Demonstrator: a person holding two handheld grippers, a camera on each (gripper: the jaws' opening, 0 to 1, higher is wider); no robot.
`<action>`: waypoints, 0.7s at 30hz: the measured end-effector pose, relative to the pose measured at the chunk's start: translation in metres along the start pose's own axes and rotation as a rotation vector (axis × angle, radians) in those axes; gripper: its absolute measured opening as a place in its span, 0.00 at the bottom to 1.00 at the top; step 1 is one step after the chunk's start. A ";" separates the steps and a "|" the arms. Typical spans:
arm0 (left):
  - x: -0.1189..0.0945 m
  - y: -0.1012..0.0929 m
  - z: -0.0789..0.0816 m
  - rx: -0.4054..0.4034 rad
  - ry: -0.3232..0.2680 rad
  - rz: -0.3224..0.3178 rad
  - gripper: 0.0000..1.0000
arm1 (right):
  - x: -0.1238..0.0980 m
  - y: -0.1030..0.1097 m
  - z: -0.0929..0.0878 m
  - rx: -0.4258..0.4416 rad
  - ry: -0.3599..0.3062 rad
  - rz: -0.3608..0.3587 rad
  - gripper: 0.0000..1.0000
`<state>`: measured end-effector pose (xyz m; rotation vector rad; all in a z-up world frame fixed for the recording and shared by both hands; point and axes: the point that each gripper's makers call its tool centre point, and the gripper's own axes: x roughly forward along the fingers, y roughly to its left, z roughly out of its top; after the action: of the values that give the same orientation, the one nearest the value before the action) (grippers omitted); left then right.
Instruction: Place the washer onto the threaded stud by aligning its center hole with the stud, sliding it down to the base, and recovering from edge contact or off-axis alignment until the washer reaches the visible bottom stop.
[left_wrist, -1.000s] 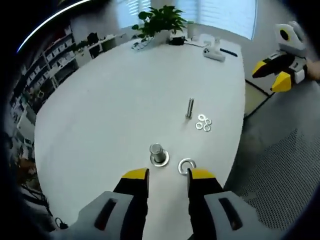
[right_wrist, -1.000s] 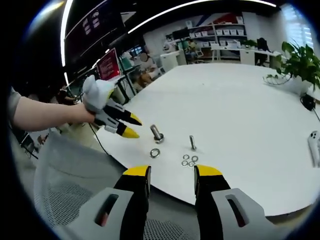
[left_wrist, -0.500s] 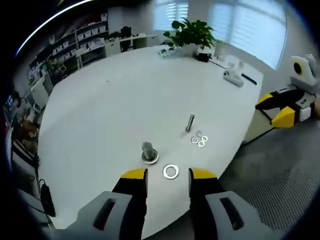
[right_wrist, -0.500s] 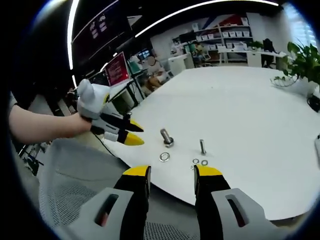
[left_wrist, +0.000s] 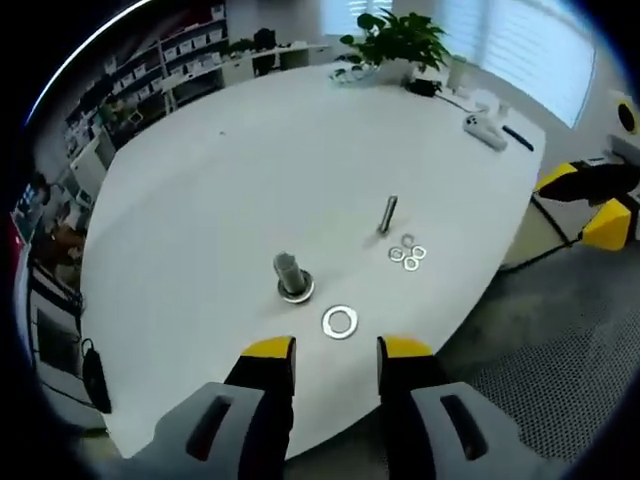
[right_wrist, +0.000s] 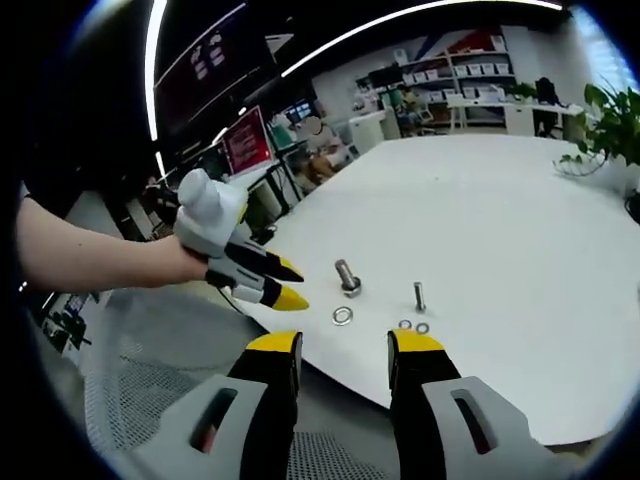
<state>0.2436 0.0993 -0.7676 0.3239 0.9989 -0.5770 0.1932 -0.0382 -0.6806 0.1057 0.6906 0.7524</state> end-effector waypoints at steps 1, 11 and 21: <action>0.004 0.000 0.000 0.001 0.007 0.000 0.30 | 0.001 0.001 0.000 -0.003 0.004 0.005 0.37; 0.050 -0.005 -0.015 0.063 0.132 -0.021 0.31 | 0.000 -0.001 -0.002 -0.010 0.011 -0.005 0.37; 0.066 -0.009 -0.015 0.102 0.163 -0.044 0.30 | 0.000 -0.004 -0.003 -0.008 0.015 -0.018 0.36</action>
<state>0.2551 0.0792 -0.8323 0.4453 1.1384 -0.6506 0.1940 -0.0412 -0.6843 0.0861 0.7019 0.7395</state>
